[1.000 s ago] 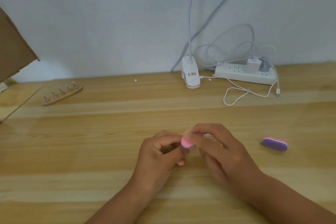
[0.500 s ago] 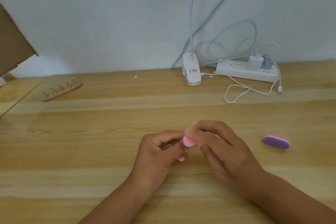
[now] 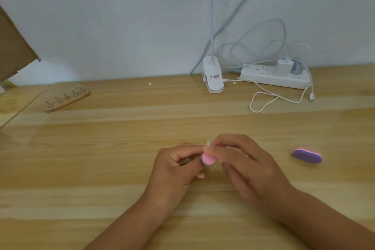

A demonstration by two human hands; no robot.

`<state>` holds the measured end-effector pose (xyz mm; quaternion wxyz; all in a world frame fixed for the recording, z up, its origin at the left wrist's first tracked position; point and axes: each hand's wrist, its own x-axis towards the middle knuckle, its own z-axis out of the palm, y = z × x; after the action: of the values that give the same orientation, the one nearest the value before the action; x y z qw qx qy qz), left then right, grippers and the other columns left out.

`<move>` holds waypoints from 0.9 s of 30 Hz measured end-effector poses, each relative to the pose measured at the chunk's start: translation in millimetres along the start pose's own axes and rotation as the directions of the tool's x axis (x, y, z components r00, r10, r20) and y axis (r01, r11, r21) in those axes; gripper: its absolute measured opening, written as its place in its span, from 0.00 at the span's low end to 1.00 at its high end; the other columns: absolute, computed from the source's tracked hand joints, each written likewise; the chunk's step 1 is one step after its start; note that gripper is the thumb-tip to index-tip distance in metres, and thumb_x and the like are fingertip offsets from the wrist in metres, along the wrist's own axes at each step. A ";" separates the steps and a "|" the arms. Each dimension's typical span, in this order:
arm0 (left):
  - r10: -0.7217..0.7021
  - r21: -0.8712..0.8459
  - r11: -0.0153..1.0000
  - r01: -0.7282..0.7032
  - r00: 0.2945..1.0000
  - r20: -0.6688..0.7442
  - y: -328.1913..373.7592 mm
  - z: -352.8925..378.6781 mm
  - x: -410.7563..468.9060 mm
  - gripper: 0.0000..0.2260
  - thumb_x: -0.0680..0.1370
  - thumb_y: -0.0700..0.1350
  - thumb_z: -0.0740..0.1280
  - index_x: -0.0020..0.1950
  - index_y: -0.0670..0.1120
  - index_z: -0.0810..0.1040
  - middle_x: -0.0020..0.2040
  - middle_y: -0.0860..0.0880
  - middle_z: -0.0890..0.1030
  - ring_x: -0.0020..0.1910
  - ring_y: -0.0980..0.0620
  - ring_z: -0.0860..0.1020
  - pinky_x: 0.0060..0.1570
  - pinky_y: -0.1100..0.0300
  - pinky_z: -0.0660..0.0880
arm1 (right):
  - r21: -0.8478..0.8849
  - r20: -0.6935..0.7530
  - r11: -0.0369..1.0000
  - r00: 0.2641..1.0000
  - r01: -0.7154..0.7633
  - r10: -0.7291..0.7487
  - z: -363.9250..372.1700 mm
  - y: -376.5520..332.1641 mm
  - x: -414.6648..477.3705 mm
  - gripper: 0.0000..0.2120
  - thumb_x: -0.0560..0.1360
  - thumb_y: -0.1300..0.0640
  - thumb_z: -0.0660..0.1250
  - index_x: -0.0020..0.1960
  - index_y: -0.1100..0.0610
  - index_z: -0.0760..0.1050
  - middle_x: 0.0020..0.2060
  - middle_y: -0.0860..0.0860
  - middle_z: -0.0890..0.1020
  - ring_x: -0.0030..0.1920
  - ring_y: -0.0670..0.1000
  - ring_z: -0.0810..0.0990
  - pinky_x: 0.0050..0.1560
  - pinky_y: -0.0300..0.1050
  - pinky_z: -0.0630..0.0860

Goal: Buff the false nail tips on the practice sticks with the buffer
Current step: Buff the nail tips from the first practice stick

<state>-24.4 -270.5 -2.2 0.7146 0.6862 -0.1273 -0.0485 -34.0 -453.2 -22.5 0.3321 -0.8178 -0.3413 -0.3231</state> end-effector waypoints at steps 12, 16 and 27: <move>-0.042 -0.041 0.998 0.043 0.999 0.028 2.5 0.6 -0.7 0.09 0.72 0.46 0.71 0.49 0.48 0.87 0.47 0.47 0.86 0.49 0.51 0.83 0.37 0.63 0.78 | 0.006 -0.111 0.999 0.993 -0.043 0.044 0.6 1.5 2.6 0.13 0.78 0.68 0.63 0.61 0.63 0.79 0.56 0.56 0.78 0.58 0.50 0.78 0.60 0.39 0.74; -0.025 -0.015 1.000 0.026 0.999 0.041 4.4 0.8 -1.3 0.08 0.71 0.51 0.73 0.48 0.52 0.87 0.46 0.48 0.86 0.48 0.53 0.83 0.38 0.63 0.78 | 0.042 -0.123 0.997 0.990 -0.059 0.064 -0.2 3.1 3.0 0.13 0.79 0.68 0.63 0.62 0.59 0.76 0.56 0.56 0.78 0.57 0.50 0.78 0.58 0.41 0.75; -0.021 -0.003 1.000 0.021 0.999 0.035 0.7 0.9 -0.9 0.09 0.69 0.51 0.73 0.47 0.51 0.87 0.44 0.47 0.86 0.45 0.53 0.83 0.36 0.64 0.78 | 0.065 -0.092 0.997 0.995 -0.033 0.039 -1.1 1.9 0.7 0.15 0.79 0.67 0.64 0.64 0.56 0.75 0.57 0.55 0.79 0.57 0.50 0.79 0.56 0.44 0.77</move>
<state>-25.6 -271.2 -1.6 0.7129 0.6853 -0.1325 -0.0683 -32.5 -454.8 -22.0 0.3791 -0.7969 -0.3209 -0.3438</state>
